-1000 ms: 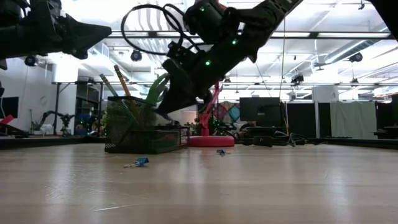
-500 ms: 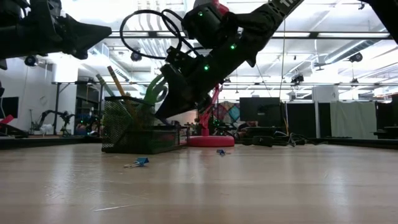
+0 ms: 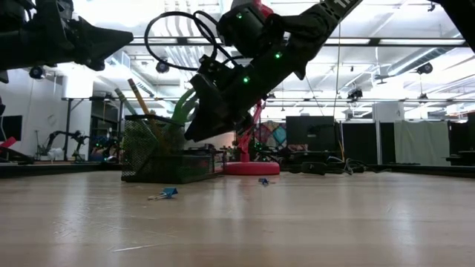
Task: Pick and place office supplies into organizer
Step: Put the blue eraser in the black desk organizer, then put the top blue binder clip in the black desk organizer
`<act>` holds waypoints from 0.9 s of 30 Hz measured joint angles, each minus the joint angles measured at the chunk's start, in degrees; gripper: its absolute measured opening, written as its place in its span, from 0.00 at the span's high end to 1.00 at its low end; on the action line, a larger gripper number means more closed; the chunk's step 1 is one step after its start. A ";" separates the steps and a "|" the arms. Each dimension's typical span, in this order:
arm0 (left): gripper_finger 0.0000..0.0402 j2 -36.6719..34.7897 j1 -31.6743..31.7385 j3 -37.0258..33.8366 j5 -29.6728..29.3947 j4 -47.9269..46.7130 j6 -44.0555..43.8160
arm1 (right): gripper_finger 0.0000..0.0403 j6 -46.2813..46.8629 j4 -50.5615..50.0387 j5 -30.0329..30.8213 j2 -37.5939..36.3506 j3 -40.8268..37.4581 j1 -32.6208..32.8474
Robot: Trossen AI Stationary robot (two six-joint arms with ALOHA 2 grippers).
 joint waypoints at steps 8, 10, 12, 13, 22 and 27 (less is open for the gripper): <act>1.00 -0.01 0.01 0.00 0.00 0.00 0.00 | 0.64 0.05 -0.39 -0.03 0.00 -0.02 0.02; 1.00 0.00 0.02 0.00 0.00 0.00 0.00 | 0.64 0.05 -0.84 -0.07 -0.02 -0.02 0.02; 1.00 0.00 0.02 0.00 0.00 -0.02 -0.02 | 0.63 0.05 -1.52 -0.21 -0.20 -0.02 0.06; 1.00 -0.02 0.01 0.00 0.00 -0.01 0.00 | 0.63 0.05 -2.23 -0.47 -0.41 -0.02 0.14; 1.00 0.00 0.02 0.00 0.02 -0.02 0.00 | 0.63 -0.51 -18.39 -0.60 -3.93 -0.06 0.80; 1.00 0.00 0.02 0.00 0.02 -0.01 0.00 | 0.63 -7.10 -23.42 -5.39 -6.55 -0.06 2.20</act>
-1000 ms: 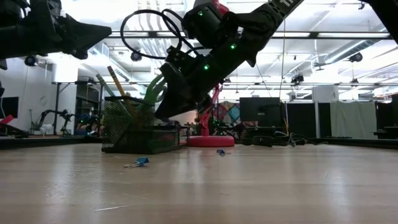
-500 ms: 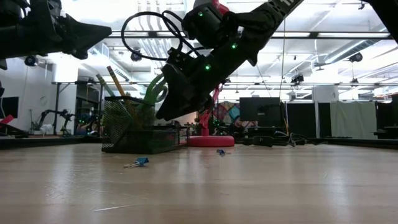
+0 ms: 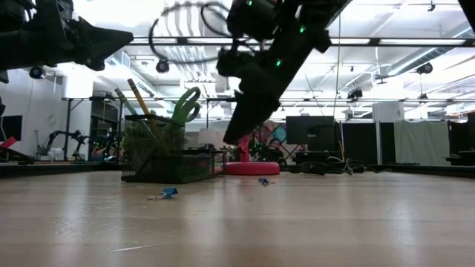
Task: Pick and place office supplies into organizer
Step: Put the top blue binder clip in the black desk organizer
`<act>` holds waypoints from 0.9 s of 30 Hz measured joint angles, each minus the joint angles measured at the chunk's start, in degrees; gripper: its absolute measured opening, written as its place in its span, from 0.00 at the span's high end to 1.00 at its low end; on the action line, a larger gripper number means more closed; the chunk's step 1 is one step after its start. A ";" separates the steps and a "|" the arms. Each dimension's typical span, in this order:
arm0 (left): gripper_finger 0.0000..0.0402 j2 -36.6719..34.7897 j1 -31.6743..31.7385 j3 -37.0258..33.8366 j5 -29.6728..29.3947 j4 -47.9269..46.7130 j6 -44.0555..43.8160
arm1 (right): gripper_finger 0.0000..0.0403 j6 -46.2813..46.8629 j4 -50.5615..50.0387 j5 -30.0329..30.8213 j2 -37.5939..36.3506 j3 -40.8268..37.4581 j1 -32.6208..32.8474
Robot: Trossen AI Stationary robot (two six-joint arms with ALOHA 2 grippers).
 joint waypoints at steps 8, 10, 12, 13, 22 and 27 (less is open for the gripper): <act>1.00 0.00 0.00 0.00 0.00 -0.01 -0.01 | 0.63 -10.24 -3.25 -7.25 -1.12 0.02 2.28; 1.00 0.00 0.00 0.00 0.00 -0.01 0.00 | 0.63 -13.86 -5.79 -7.24 -1.14 0.02 2.68; 1.00 0.00 0.00 0.00 0.00 -0.01 0.00 | 0.63 -15.84 -7.53 -7.24 -1.08 0.02 2.84; 1.00 0.00 0.00 0.00 0.00 -0.01 0.00 | 0.63 -16.15 -7.96 -7.26 -1.05 0.02 2.88; 1.00 0.00 0.00 0.00 0.00 -0.03 -0.01 | 0.63 -23.21 -9.36 -7.25 -1.03 0.02 2.80; 1.00 0.00 0.00 0.00 -0.01 -0.04 0.00 | 0.63 -23.19 -9.22 -7.24 -1.01 -0.73 2.23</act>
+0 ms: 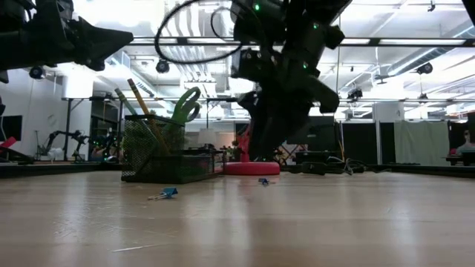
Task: Pick and place office supplies into organizer
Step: Put the top blue binder clip in the black desk organizer
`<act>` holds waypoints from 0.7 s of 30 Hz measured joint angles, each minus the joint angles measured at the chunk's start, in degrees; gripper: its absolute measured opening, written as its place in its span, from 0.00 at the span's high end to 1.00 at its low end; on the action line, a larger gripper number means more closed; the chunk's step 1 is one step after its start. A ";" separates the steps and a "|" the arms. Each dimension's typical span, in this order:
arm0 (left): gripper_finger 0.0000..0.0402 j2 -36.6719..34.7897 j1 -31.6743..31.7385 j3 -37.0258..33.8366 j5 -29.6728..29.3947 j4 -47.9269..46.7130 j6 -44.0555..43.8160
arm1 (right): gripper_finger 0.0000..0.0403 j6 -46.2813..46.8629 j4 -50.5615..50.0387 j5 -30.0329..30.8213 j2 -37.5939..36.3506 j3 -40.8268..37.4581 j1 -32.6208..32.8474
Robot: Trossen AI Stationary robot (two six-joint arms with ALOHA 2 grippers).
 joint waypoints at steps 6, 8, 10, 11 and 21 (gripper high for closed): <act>1.00 0.00 0.00 0.00 -0.01 0.01 0.00 | 0.63 0.07 1.99 -0.01 0.04 -2.81 -1.26; 1.00 0.00 0.00 0.00 0.00 0.01 0.00 | 0.63 0.22 3.57 -0.01 0.04 -3.70 -1.41; 1.00 0.00 0.00 0.00 0.01 0.01 0.00 | 0.63 0.18 4.90 -0.01 0.07 -4.43 -1.46; 1.00 0.00 -0.01 0.00 -0.01 0.01 0.00 | 0.63 0.18 5.62 -0.01 0.07 -4.78 -1.57; 1.00 0.04 0.00 0.00 -0.01 0.01 0.00 | 0.63 -1.66 10.63 0.01 0.09 -8.55 -1.97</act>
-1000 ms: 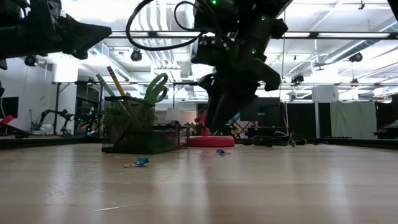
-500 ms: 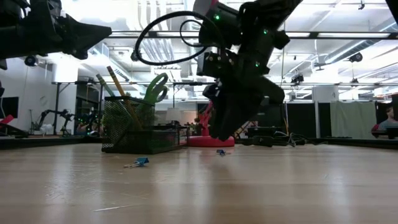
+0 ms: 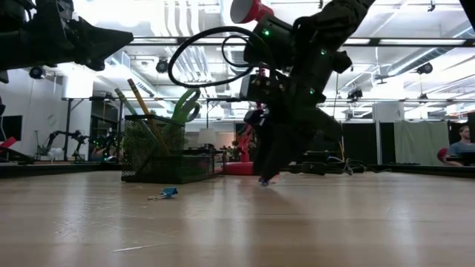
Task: Pick and place office supplies into organizer
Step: Put the top blue binder clip in the black desk organizer
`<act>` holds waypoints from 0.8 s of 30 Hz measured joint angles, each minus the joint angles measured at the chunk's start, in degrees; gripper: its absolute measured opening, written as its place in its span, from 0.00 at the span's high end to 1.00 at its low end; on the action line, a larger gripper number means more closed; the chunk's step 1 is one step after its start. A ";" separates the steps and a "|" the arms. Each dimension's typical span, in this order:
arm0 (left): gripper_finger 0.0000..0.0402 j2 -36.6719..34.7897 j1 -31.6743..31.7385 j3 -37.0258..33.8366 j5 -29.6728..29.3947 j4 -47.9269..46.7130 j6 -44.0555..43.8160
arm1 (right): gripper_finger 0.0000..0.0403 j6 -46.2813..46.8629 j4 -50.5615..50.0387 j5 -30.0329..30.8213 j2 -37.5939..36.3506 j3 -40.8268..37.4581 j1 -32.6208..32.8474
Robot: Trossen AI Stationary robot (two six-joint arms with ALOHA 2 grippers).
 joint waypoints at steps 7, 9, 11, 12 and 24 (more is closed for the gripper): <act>1.00 -0.04 -0.01 0.00 0.00 0.00 0.00 | 0.63 -1.11 2.50 -0.06 0.00 -1.75 -0.98; 1.00 -0.02 -0.02 0.00 0.00 0.00 0.00 | 0.63 -1.09 2.61 -0.56 0.00 -2.07 -1.25; 1.00 0.00 -0.02 0.00 0.00 0.00 0.00 | 0.63 -1.11 2.68 -1.80 0.00 -2.34 -1.52; 1.00 -0.01 -0.02 0.00 -0.01 0.00 0.00 | 0.63 -1.09 2.71 -2.29 0.00 -2.34 -1.65; 1.00 -0.04 0.00 0.00 -0.01 0.04 0.02 | 0.69 -1.29 2.95 -3.41 0.00 -2.54 -1.63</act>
